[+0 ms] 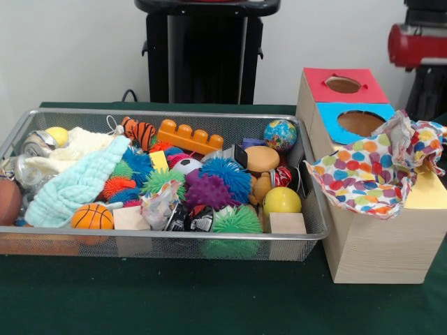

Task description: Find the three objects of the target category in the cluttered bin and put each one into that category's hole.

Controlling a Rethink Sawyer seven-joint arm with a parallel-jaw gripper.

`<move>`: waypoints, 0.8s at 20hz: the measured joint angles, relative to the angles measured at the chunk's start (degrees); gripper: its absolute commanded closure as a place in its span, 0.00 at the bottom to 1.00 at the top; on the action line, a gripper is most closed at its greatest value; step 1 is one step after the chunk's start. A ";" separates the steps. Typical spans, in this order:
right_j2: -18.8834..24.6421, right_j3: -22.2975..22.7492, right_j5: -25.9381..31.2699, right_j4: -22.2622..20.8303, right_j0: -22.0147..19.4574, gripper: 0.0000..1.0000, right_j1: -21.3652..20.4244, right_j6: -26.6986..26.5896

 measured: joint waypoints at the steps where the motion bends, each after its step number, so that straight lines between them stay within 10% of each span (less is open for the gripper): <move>1: -0.13 -0.17 0.77 0.00 0.23 1.00 -0.38 0.00; 16: -1.11 -1.81 3.77 0.21 2.64 1.00 -3.84 0.00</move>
